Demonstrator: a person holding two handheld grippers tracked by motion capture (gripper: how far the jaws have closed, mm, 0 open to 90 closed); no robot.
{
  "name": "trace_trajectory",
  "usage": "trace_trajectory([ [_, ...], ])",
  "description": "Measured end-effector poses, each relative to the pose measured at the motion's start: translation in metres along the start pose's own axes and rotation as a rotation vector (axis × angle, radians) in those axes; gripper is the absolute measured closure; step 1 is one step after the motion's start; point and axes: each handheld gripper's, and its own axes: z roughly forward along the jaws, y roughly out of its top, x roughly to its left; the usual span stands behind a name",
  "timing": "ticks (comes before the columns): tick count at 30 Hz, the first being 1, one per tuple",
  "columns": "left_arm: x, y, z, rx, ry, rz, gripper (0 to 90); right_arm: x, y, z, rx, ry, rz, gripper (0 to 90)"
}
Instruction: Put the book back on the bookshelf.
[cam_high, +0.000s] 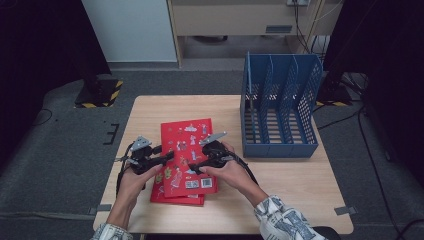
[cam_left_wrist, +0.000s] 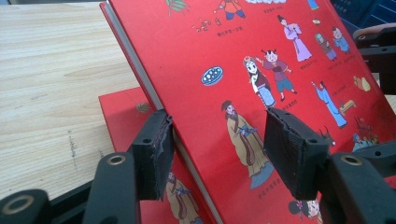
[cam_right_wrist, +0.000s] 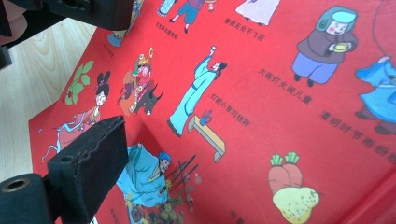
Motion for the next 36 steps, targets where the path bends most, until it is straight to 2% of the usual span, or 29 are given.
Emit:
trace_trajectory([
  [15, -0.001, 0.008, -0.001, -0.001, 0.006, 0.013, 42.3, 0.000, 0.005, -0.001, -0.005, -0.013, 0.001, 6.2],
  [27, -0.003, 0.032, -0.008, -0.024, 0.010, 0.044, 44.0, -0.002, 0.019, -0.012, -0.034, -0.033, -0.015, 7.2],
  [36, -0.005, 0.043, -0.011, -0.034, 0.033, 0.064, 48.0, -0.005, 0.027, -0.018, -0.084, -0.073, -0.015, 13.9],
])
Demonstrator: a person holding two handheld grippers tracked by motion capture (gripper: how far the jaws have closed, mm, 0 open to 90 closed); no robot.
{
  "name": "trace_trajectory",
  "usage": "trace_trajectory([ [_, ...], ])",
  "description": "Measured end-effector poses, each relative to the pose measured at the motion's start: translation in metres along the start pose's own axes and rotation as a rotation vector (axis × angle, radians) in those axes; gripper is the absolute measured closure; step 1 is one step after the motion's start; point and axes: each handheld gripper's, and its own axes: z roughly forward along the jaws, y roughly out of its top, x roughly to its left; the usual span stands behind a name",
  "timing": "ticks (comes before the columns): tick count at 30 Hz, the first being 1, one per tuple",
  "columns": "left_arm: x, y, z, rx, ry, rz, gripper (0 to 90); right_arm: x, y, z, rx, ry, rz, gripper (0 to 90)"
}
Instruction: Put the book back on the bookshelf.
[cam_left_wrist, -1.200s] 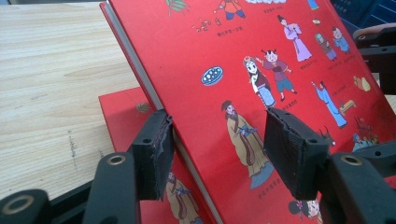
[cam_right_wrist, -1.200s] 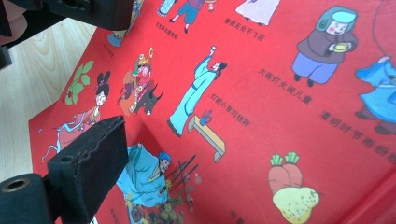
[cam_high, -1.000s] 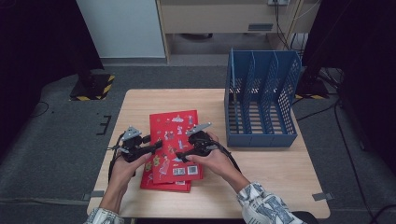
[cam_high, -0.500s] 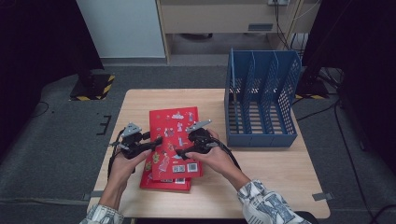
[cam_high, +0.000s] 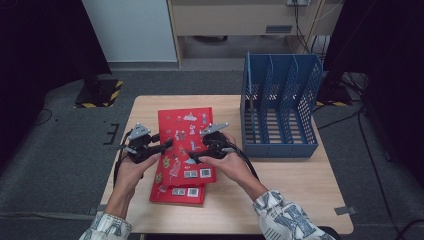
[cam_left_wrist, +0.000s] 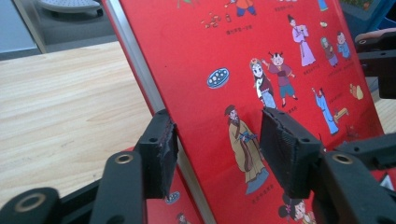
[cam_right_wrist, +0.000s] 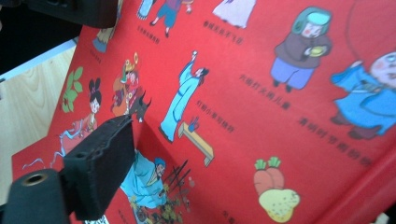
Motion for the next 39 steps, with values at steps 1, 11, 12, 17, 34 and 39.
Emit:
trace_trajectory([
  [1, 0.000, 0.001, 0.000, 0.000, 0.001, 0.003, 48.3, -0.001, 0.001, -0.001, -0.002, -0.003, 0.002, 14.5],
  [11, 0.002, 0.020, 0.000, -0.018, 0.017, 0.016, 49.2, -0.005, 0.011, -0.005, -0.038, -0.039, 0.004, 20.0],
  [12, 0.002, 0.022, -0.001, -0.024, 0.017, 0.015, 49.2, -0.006, 0.014, -0.006, -0.043, -0.042, 0.006, 20.6],
  [17, 0.005, 0.032, -0.002, -0.038, 0.018, 0.031, 49.3, -0.010, 0.022, -0.007, -0.062, -0.058, 0.007, 22.7],
  [34, 0.011, 0.042, -0.005, -0.054, 0.042, 0.052, 49.4, -0.015, 0.039, -0.001, -0.103, -0.102, -0.021, 23.9],
  [39, 0.003, 0.035, -0.015, -0.045, 0.033, 0.072, 49.4, -0.009, 0.035, -0.008, -0.105, -0.104, -0.043, 27.2],
])
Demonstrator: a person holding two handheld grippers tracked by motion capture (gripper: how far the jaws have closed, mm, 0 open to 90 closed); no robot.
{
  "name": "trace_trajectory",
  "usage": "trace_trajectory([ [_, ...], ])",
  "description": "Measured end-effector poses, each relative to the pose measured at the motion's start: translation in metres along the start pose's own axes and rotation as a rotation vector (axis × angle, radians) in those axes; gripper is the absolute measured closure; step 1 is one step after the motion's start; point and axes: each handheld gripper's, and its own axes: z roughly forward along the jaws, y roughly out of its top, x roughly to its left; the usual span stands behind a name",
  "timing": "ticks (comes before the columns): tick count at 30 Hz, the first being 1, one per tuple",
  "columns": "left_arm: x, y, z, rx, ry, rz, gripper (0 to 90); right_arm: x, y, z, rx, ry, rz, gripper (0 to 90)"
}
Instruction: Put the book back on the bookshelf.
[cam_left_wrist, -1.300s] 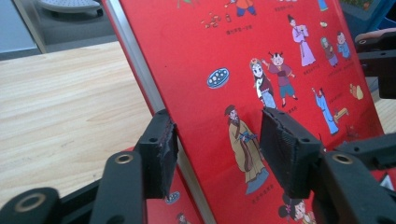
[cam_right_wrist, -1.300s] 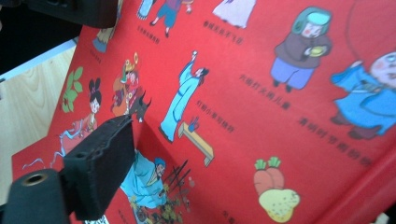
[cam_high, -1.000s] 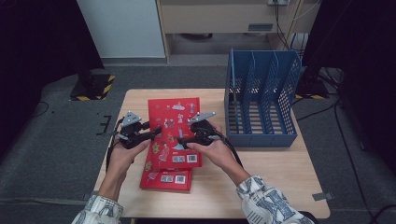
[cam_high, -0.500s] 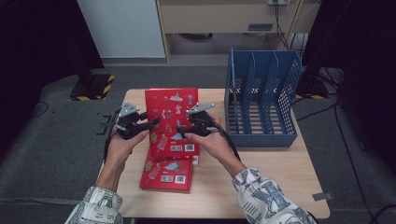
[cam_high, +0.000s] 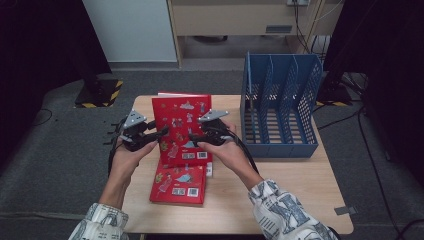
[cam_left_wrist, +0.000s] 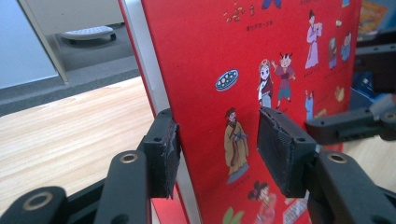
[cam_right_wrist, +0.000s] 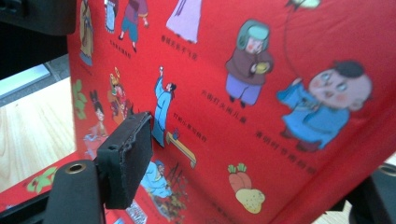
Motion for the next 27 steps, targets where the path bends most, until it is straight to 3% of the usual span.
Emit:
trace_trajectory([
  [6, -0.004, -0.011, -0.006, -0.003, -0.004, 0.002, 49.3, 0.008, -0.004, -0.008, -0.025, 0.012, -0.023, 28.6],
  [17, -0.013, -0.021, -0.014, -0.042, 0.003, -0.005, 44.1, 0.030, -0.008, -0.032, -0.086, 0.100, -0.069, 30.1],
  [27, -0.015, -0.029, -0.009, -0.061, -0.010, -0.013, 35.8, 0.034, -0.011, -0.041, -0.124, 0.158, -0.039, 37.3],
])
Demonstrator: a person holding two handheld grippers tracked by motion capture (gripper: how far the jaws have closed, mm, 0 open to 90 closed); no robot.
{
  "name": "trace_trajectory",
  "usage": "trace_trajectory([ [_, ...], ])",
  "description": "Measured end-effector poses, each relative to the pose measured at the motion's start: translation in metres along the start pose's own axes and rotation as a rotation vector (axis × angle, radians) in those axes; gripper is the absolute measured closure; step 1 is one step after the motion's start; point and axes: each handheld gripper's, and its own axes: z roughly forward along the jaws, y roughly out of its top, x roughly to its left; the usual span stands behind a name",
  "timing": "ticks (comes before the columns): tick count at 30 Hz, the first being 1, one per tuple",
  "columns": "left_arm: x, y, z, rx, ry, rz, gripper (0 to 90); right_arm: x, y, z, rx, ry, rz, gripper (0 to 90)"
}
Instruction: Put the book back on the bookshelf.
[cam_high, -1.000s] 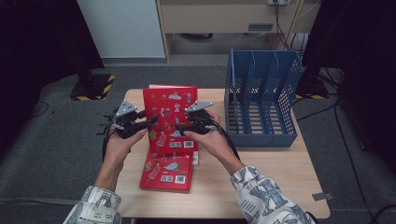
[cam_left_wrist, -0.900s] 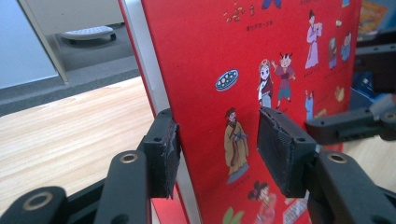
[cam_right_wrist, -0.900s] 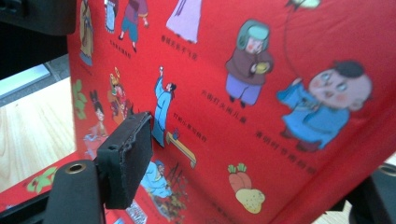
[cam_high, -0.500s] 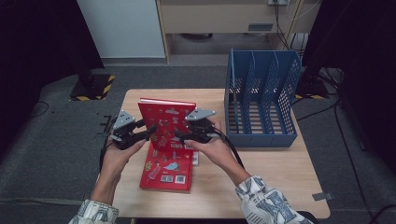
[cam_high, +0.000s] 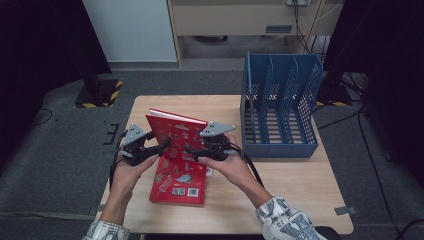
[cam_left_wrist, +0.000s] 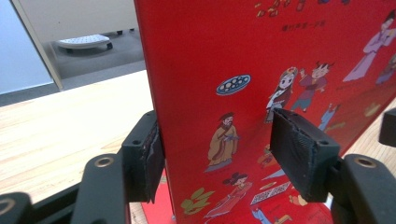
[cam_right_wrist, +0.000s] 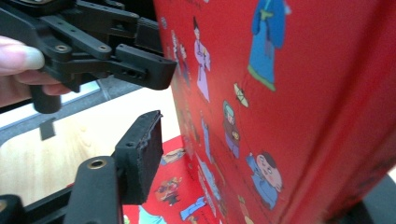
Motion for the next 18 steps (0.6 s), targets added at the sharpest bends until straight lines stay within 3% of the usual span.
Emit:
trace_trajectory([
  [9, 0.000, -0.003, 0.000, -0.019, 0.016, -0.017, 33.6, 0.010, 0.002, -0.004, 0.005, 0.030, -0.015, 40.3],
  [18, -0.001, -0.006, 0.001, -0.023, 0.010, -0.028, 30.3, 0.014, 0.004, -0.004, 0.013, 0.054, -0.024, 32.2],
])
